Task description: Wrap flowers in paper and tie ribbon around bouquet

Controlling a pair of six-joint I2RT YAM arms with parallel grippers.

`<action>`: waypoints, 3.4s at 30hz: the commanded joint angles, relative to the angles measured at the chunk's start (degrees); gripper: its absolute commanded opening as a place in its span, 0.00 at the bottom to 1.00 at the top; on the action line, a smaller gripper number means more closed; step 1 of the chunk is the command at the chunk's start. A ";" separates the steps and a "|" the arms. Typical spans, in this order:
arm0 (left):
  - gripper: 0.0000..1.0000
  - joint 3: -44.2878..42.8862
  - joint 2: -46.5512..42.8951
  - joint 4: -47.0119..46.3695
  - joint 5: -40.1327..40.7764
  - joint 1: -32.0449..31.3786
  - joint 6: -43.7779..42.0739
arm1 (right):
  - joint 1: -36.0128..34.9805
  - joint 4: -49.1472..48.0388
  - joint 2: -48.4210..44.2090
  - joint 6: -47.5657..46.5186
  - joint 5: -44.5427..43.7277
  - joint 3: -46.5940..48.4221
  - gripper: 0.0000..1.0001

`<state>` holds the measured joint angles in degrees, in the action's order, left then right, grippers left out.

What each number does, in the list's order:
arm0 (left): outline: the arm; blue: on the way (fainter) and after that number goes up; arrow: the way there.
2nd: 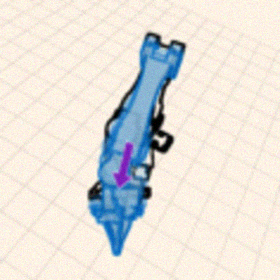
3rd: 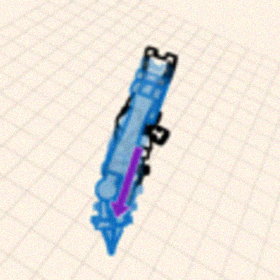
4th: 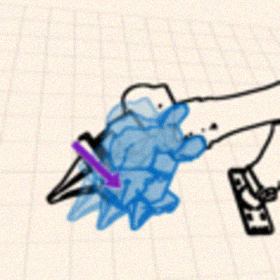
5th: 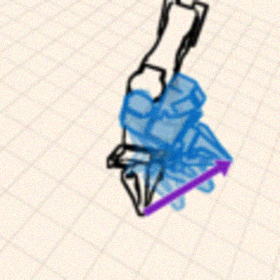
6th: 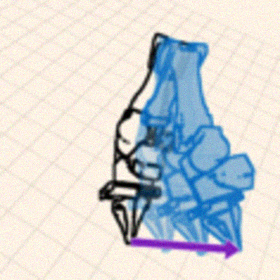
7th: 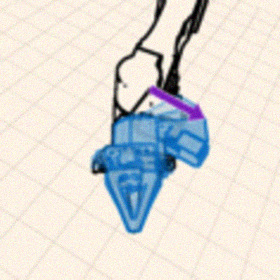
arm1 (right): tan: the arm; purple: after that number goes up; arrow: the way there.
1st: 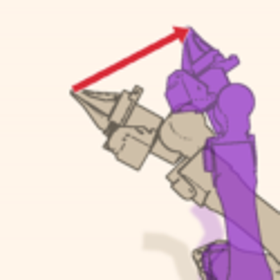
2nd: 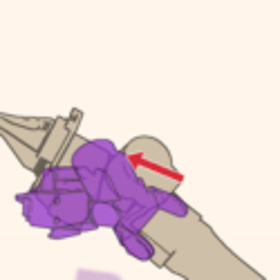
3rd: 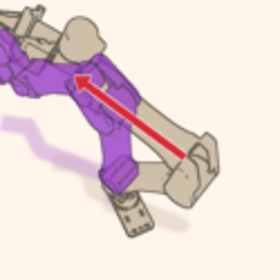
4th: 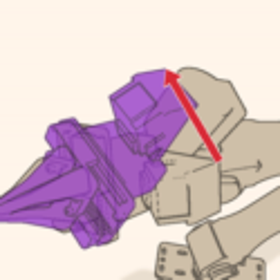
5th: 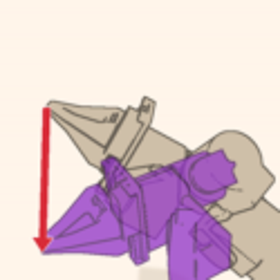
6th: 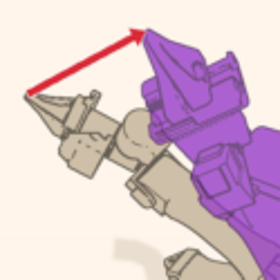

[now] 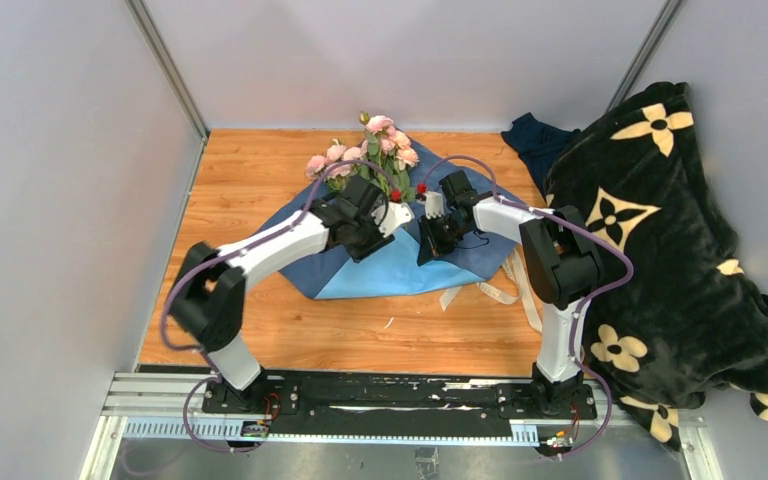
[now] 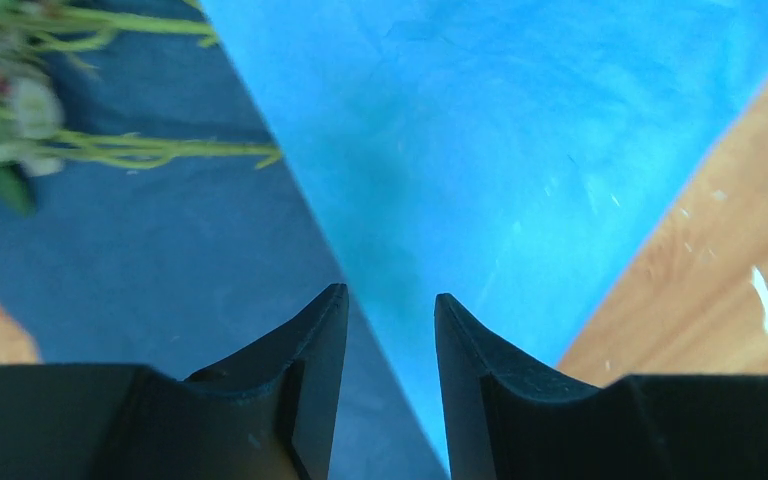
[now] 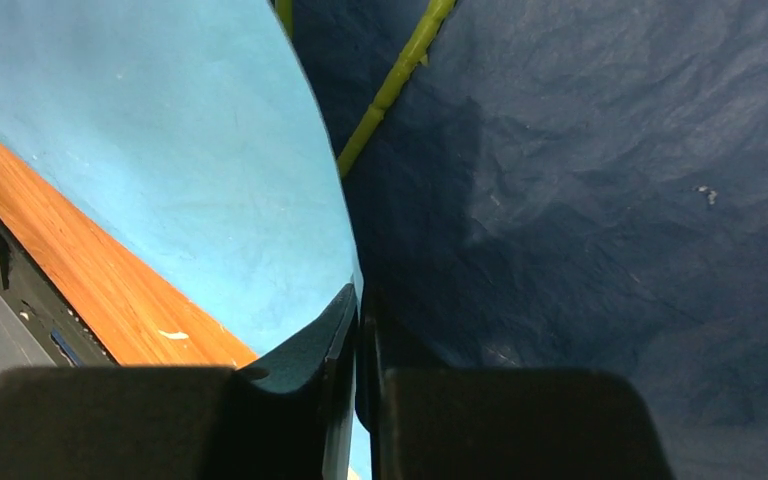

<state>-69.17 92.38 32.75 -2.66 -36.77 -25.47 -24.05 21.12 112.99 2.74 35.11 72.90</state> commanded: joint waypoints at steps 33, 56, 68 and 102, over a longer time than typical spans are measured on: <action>0.43 0.92 14.87 -3.75 -1.74 -0.46 6.41 | -0.46 -14.47 -42.45 48.98 -28.53 -40.41 0.63; 0.44 -0.38 14.96 -3.29 -0.56 -0.42 5.21 | 2.04 -18.48 -36.51 48.61 -33.28 -42.65 0.15; 0.48 -3.36 18.93 -2.16 2.35 -0.41 4.49 | -12.15 -2.61 -39.47 31.12 -57.07 -28.92 0.00; 0.43 -18.47 30.16 -3.72 -17.73 -3.67 17.01 | -15.88 -5.98 -38.61 32.57 -57.92 -29.37 0.00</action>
<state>-87.55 119.92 32.71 -24.75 -40.01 -9.61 -39.62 15.09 76.16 33.89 -22.87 44.62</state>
